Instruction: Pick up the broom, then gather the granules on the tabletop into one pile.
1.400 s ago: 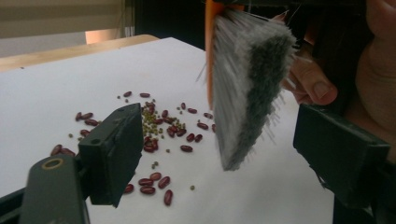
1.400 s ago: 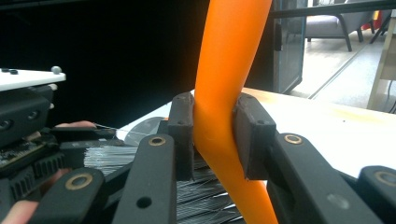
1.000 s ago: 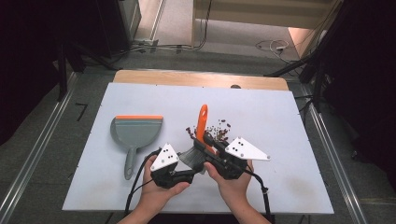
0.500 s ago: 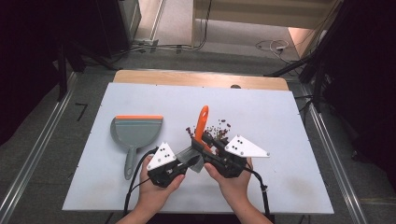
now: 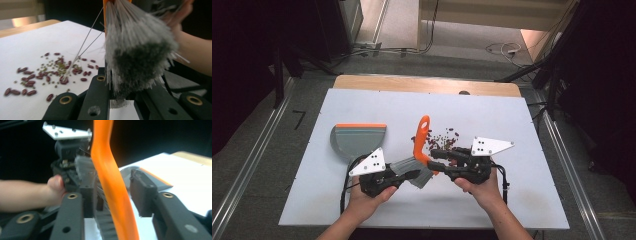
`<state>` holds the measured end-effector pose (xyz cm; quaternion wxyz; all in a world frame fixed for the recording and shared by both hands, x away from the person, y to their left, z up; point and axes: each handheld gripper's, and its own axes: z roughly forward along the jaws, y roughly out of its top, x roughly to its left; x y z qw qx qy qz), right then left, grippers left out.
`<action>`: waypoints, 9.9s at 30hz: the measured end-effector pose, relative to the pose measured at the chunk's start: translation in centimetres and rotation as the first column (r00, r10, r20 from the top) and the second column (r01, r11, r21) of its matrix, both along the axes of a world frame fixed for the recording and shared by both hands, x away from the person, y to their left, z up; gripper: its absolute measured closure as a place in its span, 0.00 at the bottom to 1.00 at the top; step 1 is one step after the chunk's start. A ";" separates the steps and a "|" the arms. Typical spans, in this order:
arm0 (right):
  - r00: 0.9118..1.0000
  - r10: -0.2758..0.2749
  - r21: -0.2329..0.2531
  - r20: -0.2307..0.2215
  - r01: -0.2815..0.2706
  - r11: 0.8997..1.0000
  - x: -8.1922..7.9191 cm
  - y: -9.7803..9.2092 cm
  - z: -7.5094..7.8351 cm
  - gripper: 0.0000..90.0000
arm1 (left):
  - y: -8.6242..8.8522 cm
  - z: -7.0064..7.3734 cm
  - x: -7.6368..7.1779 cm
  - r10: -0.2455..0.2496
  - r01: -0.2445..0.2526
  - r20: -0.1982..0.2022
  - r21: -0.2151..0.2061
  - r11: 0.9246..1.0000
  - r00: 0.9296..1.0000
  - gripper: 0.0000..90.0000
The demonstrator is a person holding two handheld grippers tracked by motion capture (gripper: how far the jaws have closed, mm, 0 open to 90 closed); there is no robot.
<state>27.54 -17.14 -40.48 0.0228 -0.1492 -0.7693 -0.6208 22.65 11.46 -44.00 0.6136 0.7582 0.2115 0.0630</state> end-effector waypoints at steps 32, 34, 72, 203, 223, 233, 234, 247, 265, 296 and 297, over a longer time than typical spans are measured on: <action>0.980 0.130 -0.024 -0.152 -0.135 0.991 0.2 0.9 -0.4 0.76 | 0.8 -0.6 0.1 -0.046 0.044 -0.061 -0.029 0.999 0.997 0.29; 0.984 0.091 -0.037 -0.155 -0.098 0.995 0.5 0.5 -0.3 0.76 | 1.3 -0.9 0.2 -0.011 0.008 -0.081 -0.031 0.999 0.997 0.20; 0.896 -0.439 -0.337 0.070 0.436 0.835 3.8 -3.3 0.7 0.76 | 8.9 -1.2 0.5 0.329 -0.328 -0.002 0.052 0.943 0.944 0.00; 0.885 0.191 -0.838 0.424 0.303 0.454 10.1 9.3 -3.1 0.76 | 8.9 -2.3 1.0 0.359 -0.357 -0.017 0.077 0.931 0.933 0.02; 0.869 0.306 -0.884 0.390 0.260 0.389 9.3 12.5 -5.2 0.75 | 9.1 -2.2 1.0 0.358 -0.356 -0.016 0.080 0.931 0.933 0.02; 0.866 0.345 -0.893 0.363 0.217 0.395 7.0 10.9 -5.2 0.75 | 8.9 -2.4 1.0 0.357 -0.355 -0.021 0.079 0.932 0.934 0.02; 0.864 0.349 -0.893 0.362 0.215 0.394 6.7 10.9 -5.2 0.75 | 8.9 -2.4 1.0 0.358 -0.355 -0.020 0.079 0.931 0.934 0.02; 0.844 0.316 -0.859 0.433 0.279 0.430 6.2 10.2 -3.1 0.76 | 9.0 -2.4 1.1 0.360 -0.357 -0.022 0.082 0.931 0.933 0.02; 1.000 -0.001 -0.834 -0.023 -0.018 0.552 5.5 11.2 -0.1 0.76 | 9.3 -2.3 1.1 0.367 -0.365 -0.022 0.075 0.928 0.930 0.02; 0.885 -0.307 -0.723 -0.350 -0.047 0.689 13.2 7.3 -4.9 0.75 | 9.3 -2.2 1.1 0.369 -0.366 -0.022 0.076 0.927 0.929 0.02; 0.882 -0.315 -0.722 -0.351 -0.041 0.691 13.4 6.9 -5.0 0.75 | 9.3 -2.2 1.1 0.369 -0.367 -0.022 0.076 0.927 0.929 0.02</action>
